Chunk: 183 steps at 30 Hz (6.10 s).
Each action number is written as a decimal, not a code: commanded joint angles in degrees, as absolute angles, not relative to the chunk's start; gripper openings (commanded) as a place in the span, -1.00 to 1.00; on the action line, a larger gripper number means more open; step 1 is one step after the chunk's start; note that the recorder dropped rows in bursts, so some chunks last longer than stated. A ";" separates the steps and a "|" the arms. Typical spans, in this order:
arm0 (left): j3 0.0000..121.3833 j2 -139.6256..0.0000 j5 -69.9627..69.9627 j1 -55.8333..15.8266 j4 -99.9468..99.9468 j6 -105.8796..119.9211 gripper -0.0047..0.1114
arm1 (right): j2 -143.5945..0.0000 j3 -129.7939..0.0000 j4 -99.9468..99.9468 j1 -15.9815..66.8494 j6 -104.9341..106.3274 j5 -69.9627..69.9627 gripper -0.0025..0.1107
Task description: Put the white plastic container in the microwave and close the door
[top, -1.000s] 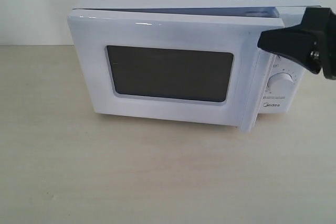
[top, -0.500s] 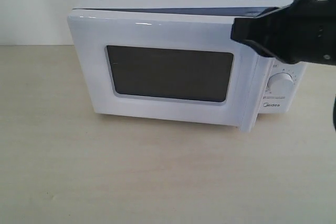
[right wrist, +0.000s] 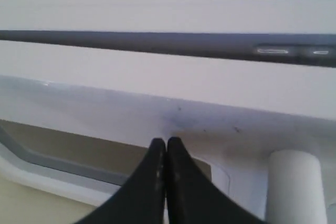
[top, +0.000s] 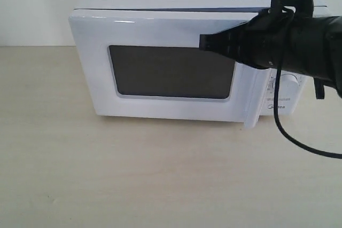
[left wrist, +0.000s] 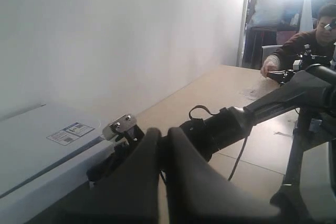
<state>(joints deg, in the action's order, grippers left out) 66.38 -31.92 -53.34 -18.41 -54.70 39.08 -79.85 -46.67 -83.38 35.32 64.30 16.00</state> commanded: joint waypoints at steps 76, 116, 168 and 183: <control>63.17 -31.66 -59.53 -18.62 -48.75 33.60 -0.84 | -23.49 -24.33 -99.95 35.96 90.50 17.69 -0.96; 58.12 -17.26 -37.49 -14.39 -15.62 20.40 -0.84 | -23.49 -24.33 -99.95 35.96 90.43 18.18 -0.96; 0.00 0.00 -17.63 -4.44 -7.36 3.41 -0.84 | -23.49 -24.33 -99.95 35.96 90.52 17.98 -0.96; 0.00 0.00 -17.63 -4.44 -7.36 3.41 -0.84 | -13.28 -23.33 -99.95 27.56 89.46 18.33 -0.96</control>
<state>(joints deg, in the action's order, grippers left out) 0.14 -0.20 -17.56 -4.61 -6.87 4.09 -16.66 -24.35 -99.93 31.56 90.61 18.25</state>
